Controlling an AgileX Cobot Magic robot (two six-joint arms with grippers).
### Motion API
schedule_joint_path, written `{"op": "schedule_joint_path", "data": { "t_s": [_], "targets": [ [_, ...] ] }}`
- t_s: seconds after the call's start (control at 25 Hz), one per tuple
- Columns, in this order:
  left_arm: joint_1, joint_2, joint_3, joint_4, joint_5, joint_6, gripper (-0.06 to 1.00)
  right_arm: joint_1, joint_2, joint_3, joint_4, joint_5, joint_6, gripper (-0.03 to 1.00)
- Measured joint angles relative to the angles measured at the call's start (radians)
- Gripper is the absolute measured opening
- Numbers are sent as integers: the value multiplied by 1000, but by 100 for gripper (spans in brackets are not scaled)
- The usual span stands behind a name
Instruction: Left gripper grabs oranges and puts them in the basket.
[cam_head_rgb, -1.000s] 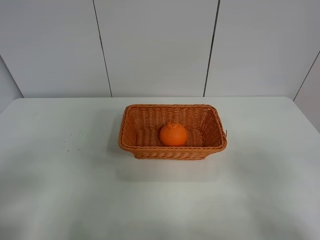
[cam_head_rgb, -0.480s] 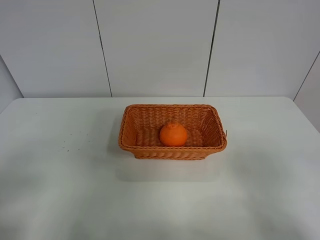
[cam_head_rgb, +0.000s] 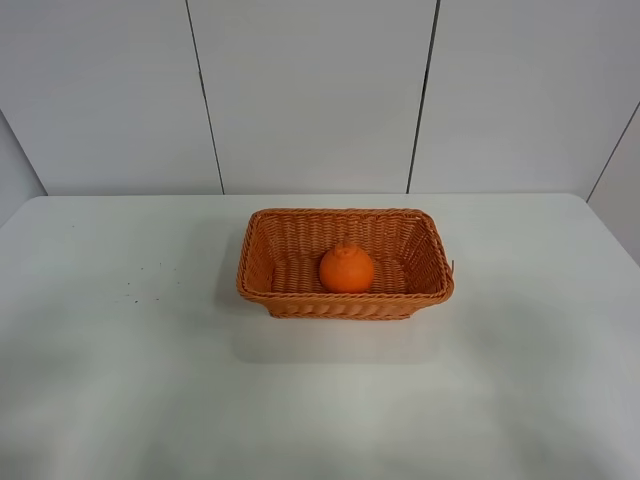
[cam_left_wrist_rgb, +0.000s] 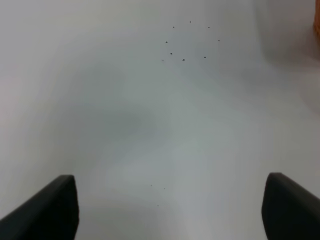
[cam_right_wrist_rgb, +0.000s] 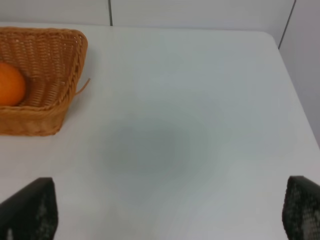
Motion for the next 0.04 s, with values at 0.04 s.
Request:
{"op": "schedule_joint_path", "data": {
  "t_s": [0.04],
  "targets": [
    [0, 0, 0, 0, 0, 0, 85, 0, 0, 0, 0, 0, 0, 69]
  ]
}}
